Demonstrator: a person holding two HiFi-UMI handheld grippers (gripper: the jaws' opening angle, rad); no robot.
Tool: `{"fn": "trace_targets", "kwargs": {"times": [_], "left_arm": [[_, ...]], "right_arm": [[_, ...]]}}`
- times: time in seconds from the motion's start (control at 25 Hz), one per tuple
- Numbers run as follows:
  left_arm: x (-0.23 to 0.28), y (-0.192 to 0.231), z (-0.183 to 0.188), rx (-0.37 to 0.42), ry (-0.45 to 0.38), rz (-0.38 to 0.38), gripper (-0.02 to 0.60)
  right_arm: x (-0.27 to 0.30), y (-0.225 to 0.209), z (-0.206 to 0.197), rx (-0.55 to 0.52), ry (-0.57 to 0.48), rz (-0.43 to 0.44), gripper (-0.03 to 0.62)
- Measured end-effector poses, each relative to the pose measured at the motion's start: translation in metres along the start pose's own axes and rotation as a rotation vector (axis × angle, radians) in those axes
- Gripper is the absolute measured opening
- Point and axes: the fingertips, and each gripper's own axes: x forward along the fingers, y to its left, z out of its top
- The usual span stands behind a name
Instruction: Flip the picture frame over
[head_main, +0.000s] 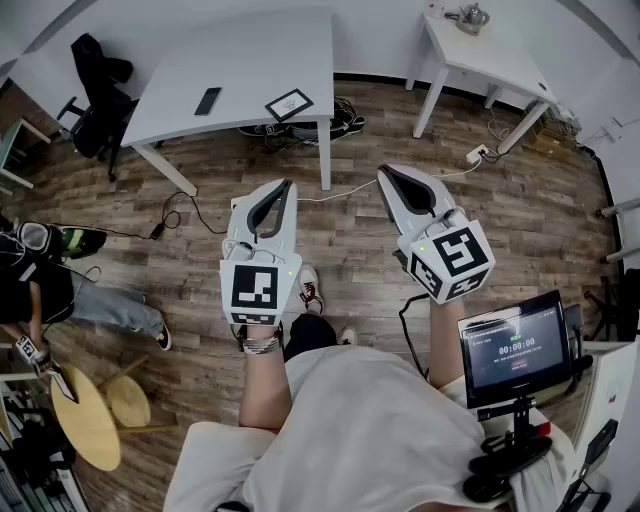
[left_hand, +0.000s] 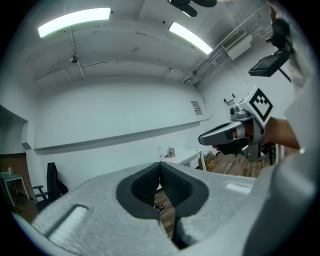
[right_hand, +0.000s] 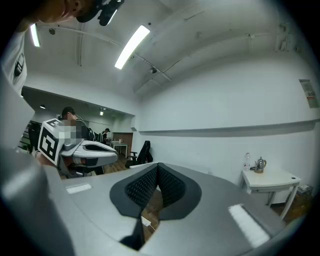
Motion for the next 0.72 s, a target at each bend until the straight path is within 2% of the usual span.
{"fn": "trace_targets", "kwargs": {"times": [0.32,0.72], "left_arm": [[0.024,0.019,-0.009,-0.004,-0.012,0.009,0.005],[0.099,0.089,-0.026,-0.001,-0.01,0.001,0.005]], "right_arm": [[0.023,-0.017,-0.002,0.005,-0.015,-0.014,0.003],[0.126,-0.05,0.005,-0.001,-0.016,0.0,0.003]]}}
